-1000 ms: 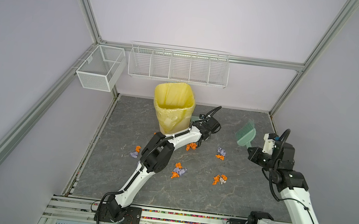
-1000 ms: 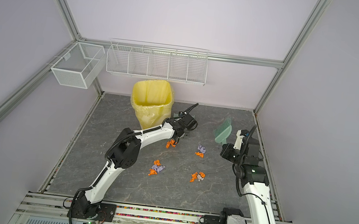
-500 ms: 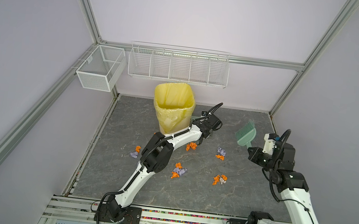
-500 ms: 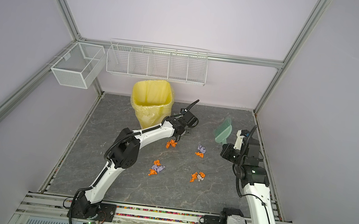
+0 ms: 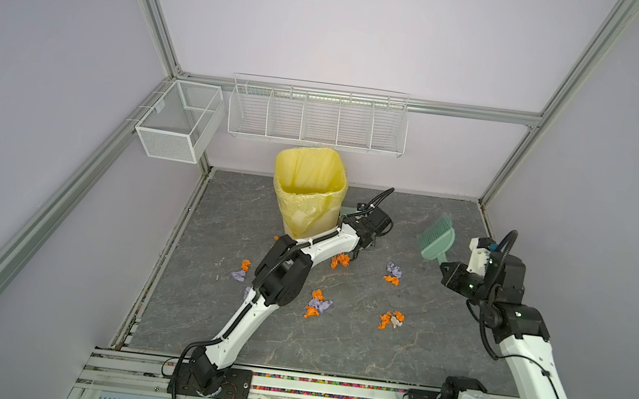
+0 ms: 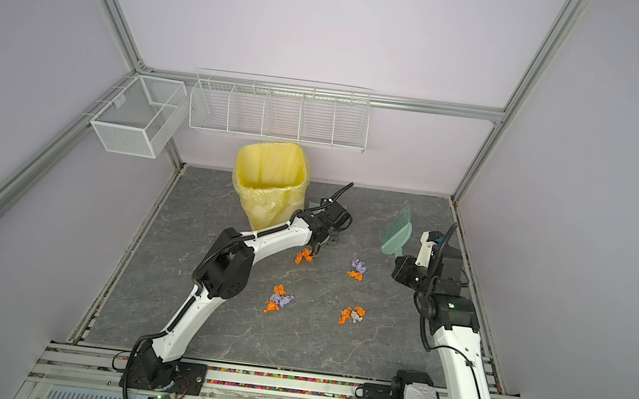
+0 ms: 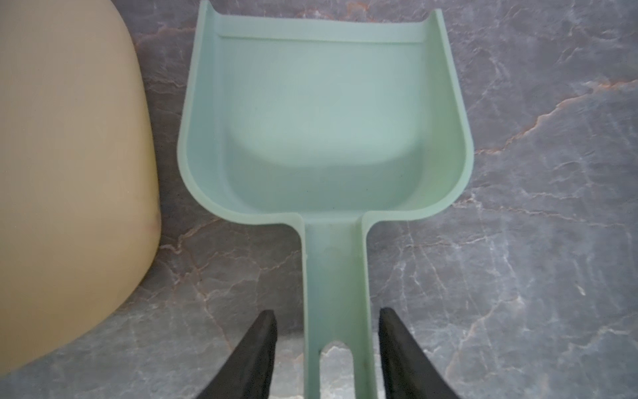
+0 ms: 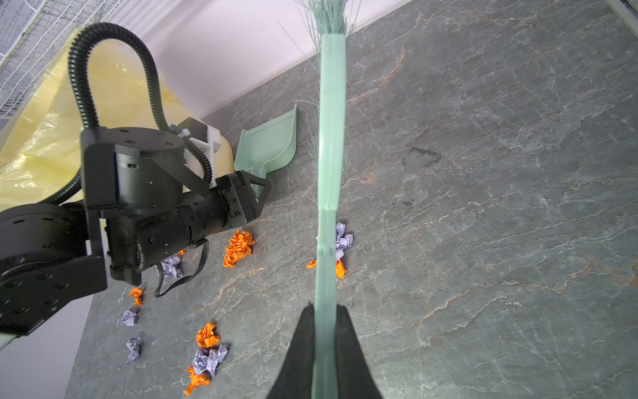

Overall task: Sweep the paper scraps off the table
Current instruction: 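Close the left gripper on the green dustpan handle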

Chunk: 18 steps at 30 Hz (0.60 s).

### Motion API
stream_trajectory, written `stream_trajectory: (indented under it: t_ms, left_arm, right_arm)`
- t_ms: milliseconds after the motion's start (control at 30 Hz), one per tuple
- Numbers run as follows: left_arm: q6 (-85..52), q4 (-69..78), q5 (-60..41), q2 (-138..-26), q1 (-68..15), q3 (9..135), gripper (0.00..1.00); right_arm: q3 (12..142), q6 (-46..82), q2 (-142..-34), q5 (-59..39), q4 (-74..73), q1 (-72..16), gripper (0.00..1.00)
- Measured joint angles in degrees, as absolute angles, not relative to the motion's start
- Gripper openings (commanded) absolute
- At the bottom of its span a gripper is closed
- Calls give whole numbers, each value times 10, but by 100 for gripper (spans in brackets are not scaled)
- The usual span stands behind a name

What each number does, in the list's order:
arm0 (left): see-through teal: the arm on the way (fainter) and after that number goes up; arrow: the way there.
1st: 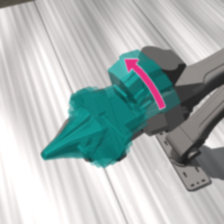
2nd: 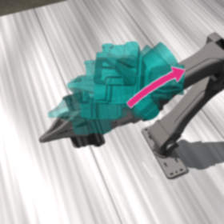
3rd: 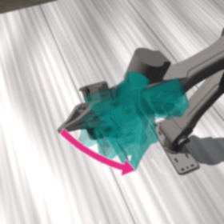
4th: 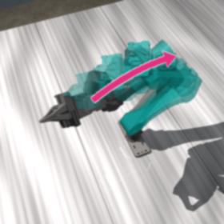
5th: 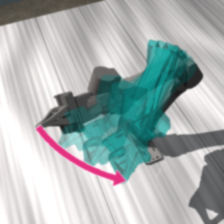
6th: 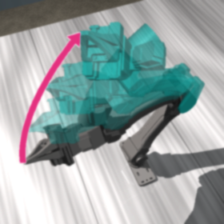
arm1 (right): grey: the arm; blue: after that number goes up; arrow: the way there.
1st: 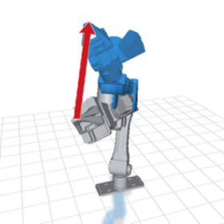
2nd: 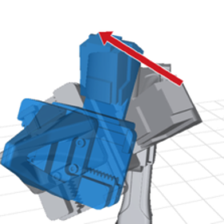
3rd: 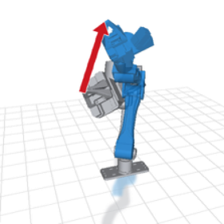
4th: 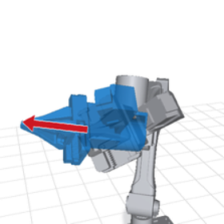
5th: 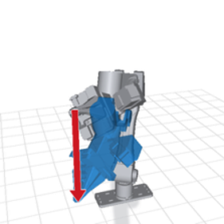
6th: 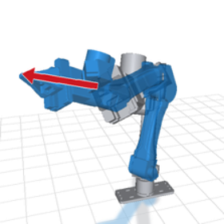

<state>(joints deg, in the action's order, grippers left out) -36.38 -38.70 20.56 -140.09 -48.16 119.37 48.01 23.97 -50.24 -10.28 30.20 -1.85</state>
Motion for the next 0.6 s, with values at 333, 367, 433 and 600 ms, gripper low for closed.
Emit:
stream_trajectory:
  t_ms: [333,367,433,600]
  left_arm:
    - [-364,-389,205,-1402,-482,1194,47]
    - [-364,-389,205,-1402,-482,1194,47]
    - [-364,-389,205,-1402,-482,1194,46]
    - [-362,-385,205,-1402,-482,1194,37]
  right_arm:
    - [480,239,-496,-101,302,-18,6]
    - [480,239,-495,-101,302,-18,6]
    - [480,239,-493,-100,302,-18,6]
    - [480,239,-493,-101,302,-18,6]
